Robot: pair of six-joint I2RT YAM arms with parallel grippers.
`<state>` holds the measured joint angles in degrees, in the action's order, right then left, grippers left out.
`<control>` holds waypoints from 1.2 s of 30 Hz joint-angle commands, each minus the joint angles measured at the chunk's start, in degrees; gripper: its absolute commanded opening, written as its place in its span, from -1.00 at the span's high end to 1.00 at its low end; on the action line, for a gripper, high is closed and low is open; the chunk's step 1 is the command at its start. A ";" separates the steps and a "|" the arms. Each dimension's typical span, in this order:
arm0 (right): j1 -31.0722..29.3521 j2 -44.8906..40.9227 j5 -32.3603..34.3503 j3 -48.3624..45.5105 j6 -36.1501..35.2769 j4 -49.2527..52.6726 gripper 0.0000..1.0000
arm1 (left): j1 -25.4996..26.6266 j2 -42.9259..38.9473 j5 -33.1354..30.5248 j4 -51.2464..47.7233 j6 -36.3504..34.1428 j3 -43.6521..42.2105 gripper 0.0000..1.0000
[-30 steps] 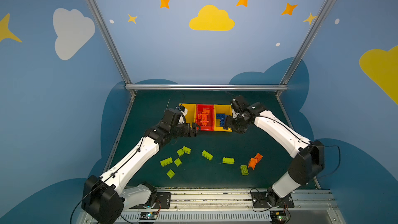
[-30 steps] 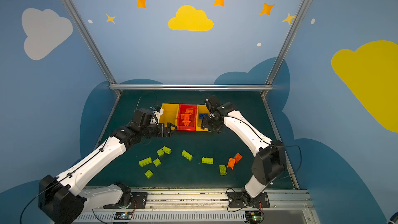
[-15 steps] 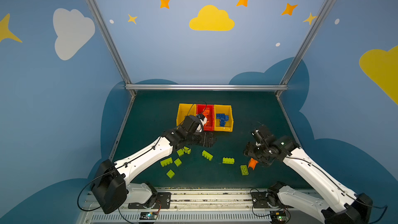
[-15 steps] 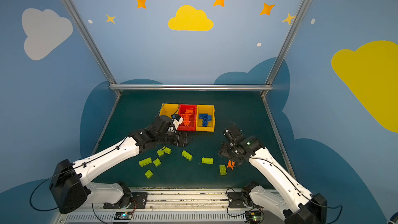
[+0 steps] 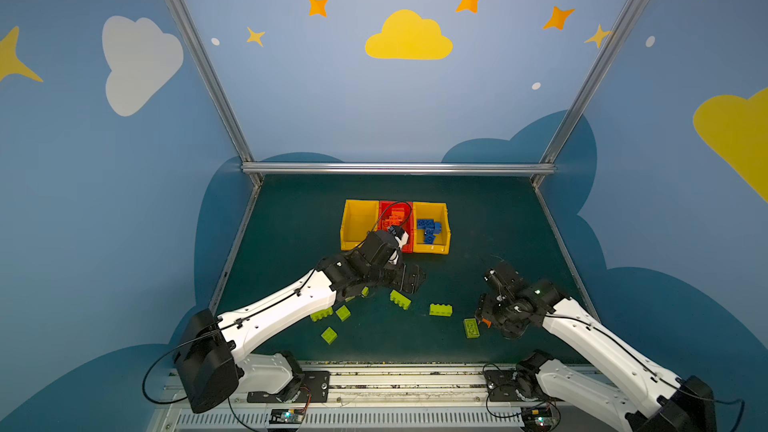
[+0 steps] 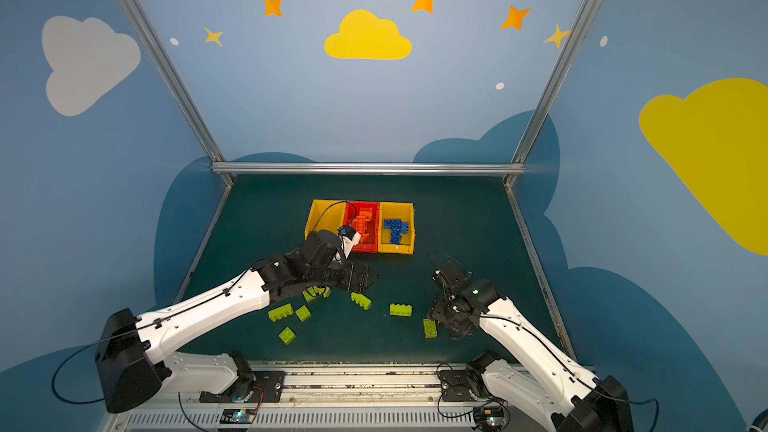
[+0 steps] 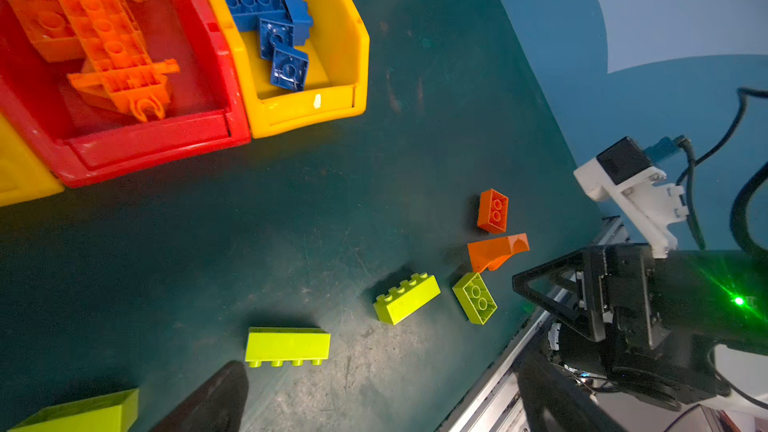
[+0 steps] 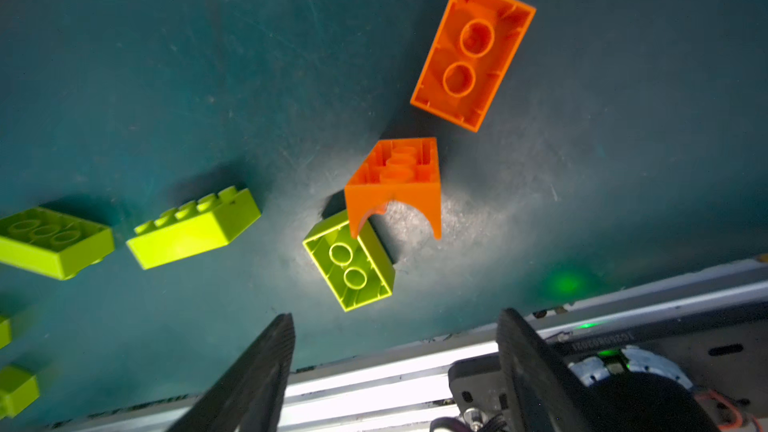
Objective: Sort the legos into containers by color
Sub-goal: 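Lower the right gripper and grasp the orange arch brick, then carry the orange arch brick into the red bin and open the right gripper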
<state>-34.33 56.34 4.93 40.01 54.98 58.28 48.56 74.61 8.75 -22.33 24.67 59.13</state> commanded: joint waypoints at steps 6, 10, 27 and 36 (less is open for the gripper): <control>0.38 7.96 4.88 0.22 -2.41 -4.68 -0.39 | 0.11 -1.86 -4.50 -1.88 1.00 -0.26 -1.00; 1.05 11.75 6.13 1.10 -3.41 -5.84 -0.27 | 0.12 -1.99 -5.21 -2.42 0.85 -0.18 -1.00; 5.03 19.21 3.18 2.42 -8.79 -10.64 0.53 | 0.04 -3.34 -9.43 -4.40 -0.39 -0.13 -1.00; 4.86 19.41 -0.96 16.98 -13.24 -6.13 0.58 | -1.08 -4.57 -13.86 -5.22 1.32 -0.72 -1.00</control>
<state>-29.45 75.05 6.31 51.59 44.40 50.37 48.12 71.59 -2.33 -26.46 25.52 58.78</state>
